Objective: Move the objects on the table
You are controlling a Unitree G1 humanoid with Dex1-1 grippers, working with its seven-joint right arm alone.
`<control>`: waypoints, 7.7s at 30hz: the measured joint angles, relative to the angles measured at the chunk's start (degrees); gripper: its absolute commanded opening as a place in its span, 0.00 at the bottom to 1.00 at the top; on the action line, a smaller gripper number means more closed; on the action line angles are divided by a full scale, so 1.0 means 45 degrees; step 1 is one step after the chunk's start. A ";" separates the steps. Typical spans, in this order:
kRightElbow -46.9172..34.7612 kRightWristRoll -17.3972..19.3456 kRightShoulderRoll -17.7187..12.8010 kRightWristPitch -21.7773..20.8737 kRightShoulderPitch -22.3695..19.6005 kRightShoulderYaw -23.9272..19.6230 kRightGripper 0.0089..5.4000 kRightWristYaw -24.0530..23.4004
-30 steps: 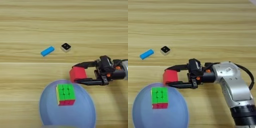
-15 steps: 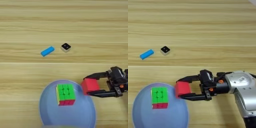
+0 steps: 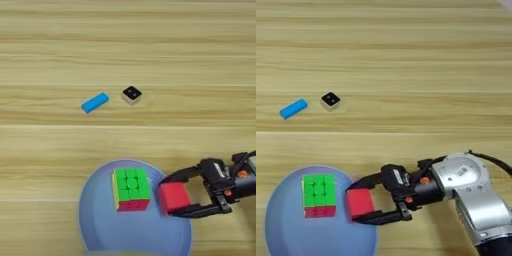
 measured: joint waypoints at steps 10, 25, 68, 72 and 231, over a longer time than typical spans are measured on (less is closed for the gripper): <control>0.0629 -0.0758 0.0242 -0.0359 -0.0065 0.0845 0.44 -0.0202; 0.0693 -0.0785 0.0305 -0.0369 -0.0202 0.0984 0.67 -0.0436; -0.1974 0.3762 0.2399 0.5824 -0.2249 -0.0725 1.00 -0.4161; -0.2074 0.3488 0.3117 0.6061 -0.2745 -0.0498 1.00 -0.5370; -0.2532 -0.1726 0.2314 0.0916 -0.2969 0.4244 0.46 -0.1748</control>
